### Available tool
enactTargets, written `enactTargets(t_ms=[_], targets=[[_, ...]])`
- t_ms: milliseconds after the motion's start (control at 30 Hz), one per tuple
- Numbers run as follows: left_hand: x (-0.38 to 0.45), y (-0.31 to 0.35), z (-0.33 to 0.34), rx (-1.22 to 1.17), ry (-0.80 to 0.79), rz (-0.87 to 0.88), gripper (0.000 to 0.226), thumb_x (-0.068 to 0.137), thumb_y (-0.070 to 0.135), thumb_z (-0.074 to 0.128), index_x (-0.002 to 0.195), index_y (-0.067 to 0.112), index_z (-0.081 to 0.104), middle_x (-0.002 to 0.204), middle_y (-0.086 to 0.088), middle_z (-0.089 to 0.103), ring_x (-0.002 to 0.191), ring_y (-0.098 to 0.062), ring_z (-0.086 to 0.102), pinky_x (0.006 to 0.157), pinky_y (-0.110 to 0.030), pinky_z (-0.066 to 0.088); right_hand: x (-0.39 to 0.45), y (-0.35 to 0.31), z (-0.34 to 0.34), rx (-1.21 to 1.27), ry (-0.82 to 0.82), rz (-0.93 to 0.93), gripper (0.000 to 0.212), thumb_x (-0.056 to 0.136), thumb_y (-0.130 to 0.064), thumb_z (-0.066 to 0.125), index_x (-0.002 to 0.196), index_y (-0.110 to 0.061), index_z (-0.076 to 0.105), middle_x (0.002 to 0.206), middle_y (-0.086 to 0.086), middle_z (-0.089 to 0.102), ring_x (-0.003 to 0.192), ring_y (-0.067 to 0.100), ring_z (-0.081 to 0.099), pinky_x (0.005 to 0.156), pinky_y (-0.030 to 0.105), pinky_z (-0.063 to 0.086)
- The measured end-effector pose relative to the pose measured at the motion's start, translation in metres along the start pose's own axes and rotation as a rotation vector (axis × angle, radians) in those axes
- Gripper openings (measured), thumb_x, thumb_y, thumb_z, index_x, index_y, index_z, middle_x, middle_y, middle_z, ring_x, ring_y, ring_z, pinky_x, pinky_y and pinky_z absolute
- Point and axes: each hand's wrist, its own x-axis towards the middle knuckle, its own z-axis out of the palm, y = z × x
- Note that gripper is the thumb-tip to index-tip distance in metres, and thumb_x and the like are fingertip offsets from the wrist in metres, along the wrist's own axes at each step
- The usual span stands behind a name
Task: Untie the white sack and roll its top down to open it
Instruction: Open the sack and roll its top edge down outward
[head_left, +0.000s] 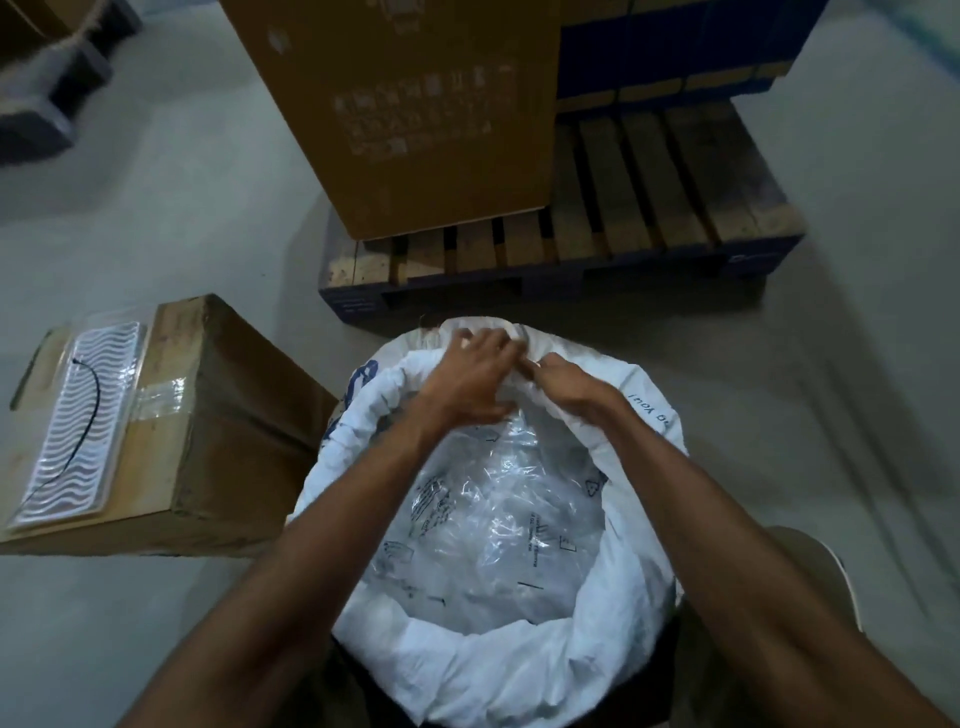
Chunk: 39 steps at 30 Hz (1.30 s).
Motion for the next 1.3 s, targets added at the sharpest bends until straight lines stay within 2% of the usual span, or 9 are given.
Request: enactTargets(t_ms=[133, 300, 533, 667, 767, 900, 1067, 1200, 1300], targets=[[0.013, 0.015, 0.015, 0.084, -0.03, 0.108, 0.061, 0.092, 0.068, 0.049, 0.122, 0.015, 0.045, 0.109, -0.005, 0.06, 0.093, -0.021, 0.053, 0.089, -0.039, 0.042, 0.001, 0.009, -0.012, 0.108, -0.145, 0.074, 0.038, 0.096, -0.052, 0.053, 0.102, -0.016, 0.064, 0.097, 0.008, 0.065, 0.09, 0.025, 0.058, 0.091, 0.049, 0.049], [0.027, 0.008, 0.008, 0.053, -0.21, 0.034, 0.06, 0.097, 0.06, 0.048, 0.133, 0.013, 0.039, 0.102, -0.011, 0.071, 0.085, -0.029, 0.063, 0.084, -0.042, 0.045, -0.048, 0.027, -0.004, -0.287, 0.245, -0.038, 0.061, 0.104, -0.052, 0.043, 0.146, -0.009, 0.037, 0.144, 0.021, 0.042, 0.127, 0.042, 0.046, 0.1, 0.051, 0.044], [0.049, 0.019, -0.005, 0.099, -0.458, -0.154, 0.061, 0.093, 0.066, 0.047, 0.127, 0.016, 0.059, 0.119, -0.01, 0.069, 0.101, -0.028, 0.063, 0.094, -0.044, 0.047, -0.073, 0.036, 0.018, -0.481, 0.502, 0.052, 0.04, 0.106, -0.04, 0.045, 0.125, -0.009, 0.061, 0.126, 0.012, 0.063, 0.122, 0.033, 0.051, 0.095, 0.044, 0.04], [0.034, 0.032, -0.006, 0.18, -0.219, -0.072, 0.079, 0.076, 0.04, 0.071, 0.143, 0.014, 0.039, 0.139, -0.015, 0.05, 0.129, -0.033, 0.045, 0.11, -0.05, 0.036, -0.053, 0.03, 0.005, -0.012, 0.366, 0.202, 0.036, 0.105, -0.036, 0.047, 0.117, -0.008, 0.067, 0.121, 0.02, 0.067, 0.111, 0.04, 0.063, 0.084, 0.039, 0.048], [0.023, 0.048, 0.005, 0.077, -0.086, 0.109, 0.064, 0.067, 0.026, 0.075, 0.125, 0.014, 0.053, 0.122, -0.01, 0.058, 0.115, -0.029, 0.052, 0.102, -0.042, 0.042, -0.045, 0.028, -0.015, 0.306, 0.194, 0.284, 0.046, 0.107, -0.042, 0.046, 0.118, -0.002, 0.065, 0.116, 0.016, 0.068, 0.111, 0.034, 0.064, 0.085, 0.033, 0.044], [0.041, 0.064, 0.011, -0.14, -0.108, -0.117, 0.024, 0.081, 0.039, 0.069, 0.091, 0.018, 0.063, 0.092, -0.007, 0.073, 0.089, -0.029, 0.066, 0.083, -0.039, 0.046, -0.051, 0.033, -0.025, 0.55, 0.095, 0.238, 0.054, 0.109, -0.042, 0.04, 0.132, 0.003, 0.06, 0.133, 0.025, 0.063, 0.123, 0.04, 0.06, 0.094, 0.04, 0.051], [0.073, 0.065, 0.005, 0.007, -0.409, -0.252, 0.044, 0.094, 0.043, 0.054, 0.123, 0.01, 0.061, 0.123, -0.013, 0.068, 0.108, -0.03, 0.064, 0.084, -0.038, 0.044, -0.082, 0.045, 0.001, -0.131, 0.413, 0.305, 0.07, 0.101, -0.061, 0.039, 0.145, -0.006, 0.042, 0.153, 0.021, 0.038, 0.141, 0.043, 0.033, 0.111, 0.055, 0.032], [0.09, 0.064, -0.01, -0.06, -0.592, -0.273, 0.045, 0.092, 0.038, 0.062, 0.127, 0.01, 0.062, 0.129, -0.012, 0.065, 0.112, -0.028, 0.062, 0.086, -0.038, 0.045, -0.097, 0.057, 0.002, -0.011, 0.347, 0.32, 0.061, 0.105, -0.054, 0.041, 0.135, -0.003, 0.054, 0.14, 0.024, 0.055, 0.128, 0.042, 0.052, 0.1, 0.044, 0.044], [0.079, 0.064, -0.014, -0.122, -0.417, -0.153, 0.063, 0.084, 0.036, 0.07, 0.141, 0.019, 0.049, 0.139, -0.013, 0.054, 0.126, -0.032, 0.052, 0.103, -0.043, 0.04, -0.086, 0.059, -0.013, 0.223, 0.372, 0.272, 0.058, 0.103, -0.052, 0.049, 0.13, -0.002, 0.061, 0.129, 0.024, 0.063, 0.119, 0.04, 0.06, 0.089, 0.038, 0.046]])
